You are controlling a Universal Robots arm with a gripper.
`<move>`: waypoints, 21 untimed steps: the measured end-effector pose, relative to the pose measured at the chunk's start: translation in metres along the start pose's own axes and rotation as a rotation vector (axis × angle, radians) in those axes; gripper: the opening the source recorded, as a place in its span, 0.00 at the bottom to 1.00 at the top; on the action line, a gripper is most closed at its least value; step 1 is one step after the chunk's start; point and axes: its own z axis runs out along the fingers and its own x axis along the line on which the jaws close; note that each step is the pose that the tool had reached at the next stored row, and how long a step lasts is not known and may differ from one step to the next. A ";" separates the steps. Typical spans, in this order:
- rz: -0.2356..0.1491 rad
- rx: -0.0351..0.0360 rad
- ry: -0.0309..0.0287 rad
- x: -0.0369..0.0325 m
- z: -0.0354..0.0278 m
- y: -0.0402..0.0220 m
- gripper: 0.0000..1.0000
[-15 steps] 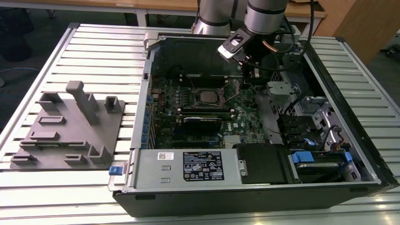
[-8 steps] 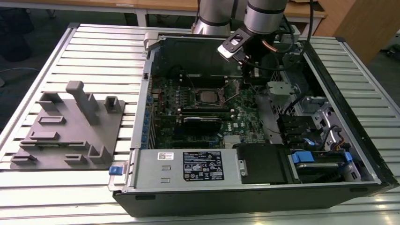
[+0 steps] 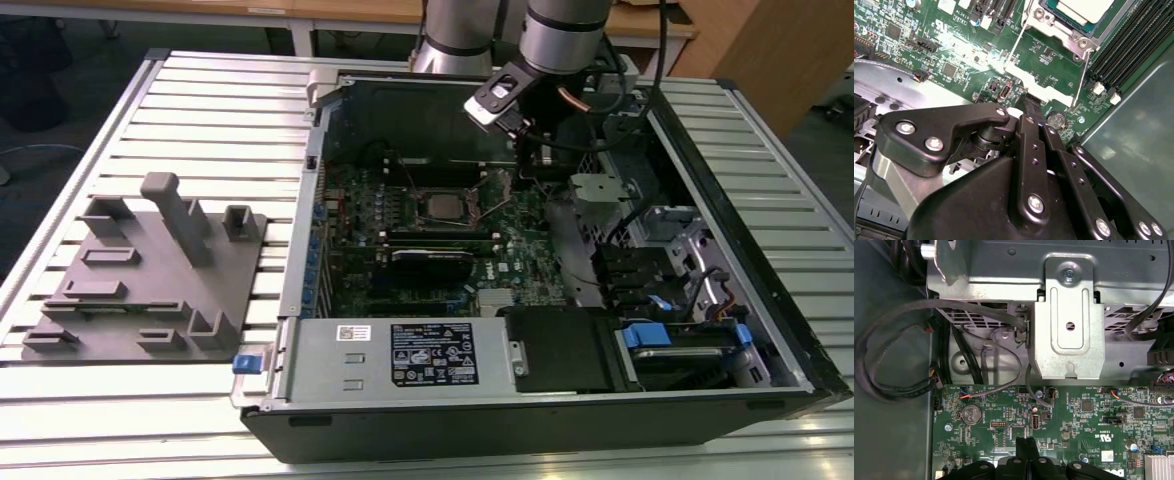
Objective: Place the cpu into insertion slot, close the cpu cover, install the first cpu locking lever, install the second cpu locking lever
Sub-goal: 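Close the cpu cover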
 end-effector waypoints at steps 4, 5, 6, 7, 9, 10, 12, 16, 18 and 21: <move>0.000 0.0001 -0.0004 0.0001 0.0014 -0.0001 0.10; 0.000 0.0001 -0.0004 0.0001 0.0015 -0.0001 0.10; 0.000 0.0001 -0.0004 0.0001 0.0016 -0.0002 0.10; 0.000 0.0001 -0.0002 0.0002 0.0017 -0.0002 0.10; 0.000 0.0000 0.0000 0.0002 0.0017 -0.0007 0.10; 0.000 -0.0001 0.0000 0.0002 0.0017 -0.0011 0.10; 0.000 -0.0006 -0.0001 0.0002 0.0016 -0.0027 0.10; 0.000 -0.0030 0.0000 0.0001 0.0014 -0.0078 0.10; 0.000 -0.0041 0.0000 0.0001 0.0013 -0.0108 0.10; 0.000 -0.0067 0.0000 0.0000 0.0010 -0.0166 0.10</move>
